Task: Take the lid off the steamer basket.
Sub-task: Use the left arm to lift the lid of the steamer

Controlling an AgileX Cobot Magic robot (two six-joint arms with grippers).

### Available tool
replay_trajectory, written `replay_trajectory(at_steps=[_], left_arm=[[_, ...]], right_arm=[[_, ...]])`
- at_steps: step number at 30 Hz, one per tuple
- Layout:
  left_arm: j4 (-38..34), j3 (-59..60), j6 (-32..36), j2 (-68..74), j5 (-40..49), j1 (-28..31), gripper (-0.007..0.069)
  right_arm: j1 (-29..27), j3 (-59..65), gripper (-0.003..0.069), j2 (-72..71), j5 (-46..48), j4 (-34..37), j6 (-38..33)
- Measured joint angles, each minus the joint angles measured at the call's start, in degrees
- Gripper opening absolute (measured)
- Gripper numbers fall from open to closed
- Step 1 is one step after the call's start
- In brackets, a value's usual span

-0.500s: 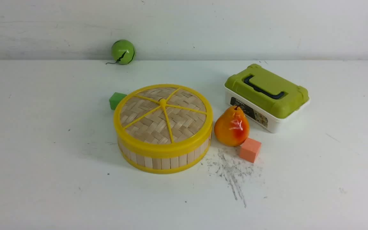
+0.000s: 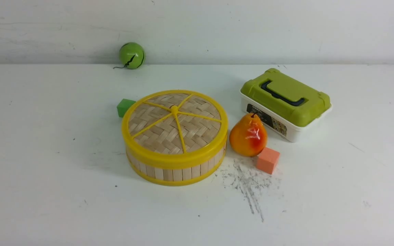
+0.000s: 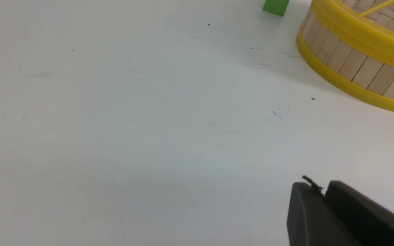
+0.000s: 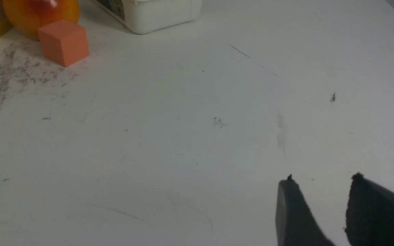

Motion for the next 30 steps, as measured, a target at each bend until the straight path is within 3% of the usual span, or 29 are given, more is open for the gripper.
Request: replay_trajectory(at_steps=[30], left_arm=[[0.1, 0.0, 0.0, 0.0, -1.0, 0.0, 0.0093]], right_arm=[[0.0, 0.0, 0.024, 0.0, 0.0, 0.0, 0.0]])
